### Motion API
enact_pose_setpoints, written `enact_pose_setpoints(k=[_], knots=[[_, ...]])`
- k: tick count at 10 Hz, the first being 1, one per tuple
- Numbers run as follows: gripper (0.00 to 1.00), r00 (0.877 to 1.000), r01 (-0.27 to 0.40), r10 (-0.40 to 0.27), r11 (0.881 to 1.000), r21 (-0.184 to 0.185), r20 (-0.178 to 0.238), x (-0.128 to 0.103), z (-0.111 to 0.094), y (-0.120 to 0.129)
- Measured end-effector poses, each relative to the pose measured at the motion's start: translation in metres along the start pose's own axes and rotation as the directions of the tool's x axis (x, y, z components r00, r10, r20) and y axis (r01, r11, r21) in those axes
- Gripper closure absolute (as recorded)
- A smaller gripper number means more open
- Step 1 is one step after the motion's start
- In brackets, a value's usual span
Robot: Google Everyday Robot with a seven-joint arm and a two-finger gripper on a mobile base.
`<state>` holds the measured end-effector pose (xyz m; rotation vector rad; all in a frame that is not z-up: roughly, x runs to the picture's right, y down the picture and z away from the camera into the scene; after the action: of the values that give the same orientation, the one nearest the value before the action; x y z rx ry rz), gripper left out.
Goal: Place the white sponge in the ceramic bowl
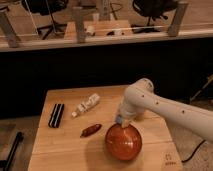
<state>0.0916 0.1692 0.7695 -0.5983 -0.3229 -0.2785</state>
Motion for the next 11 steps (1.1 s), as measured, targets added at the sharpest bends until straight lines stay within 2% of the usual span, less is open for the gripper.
enact_pose_setpoints(k=[9,10,11], knots=[[0.96,1.000,-0.004,0.004,1.000,-0.008,0.022,-0.009,0.016,0.029],[0.96,1.000,-0.004,0.004,1.000,-0.009,0.023,-0.009,0.018,0.032],[0.88,1.000,-0.006,0.006,1.000,-0.009,0.023,-0.009,0.018,0.034]])
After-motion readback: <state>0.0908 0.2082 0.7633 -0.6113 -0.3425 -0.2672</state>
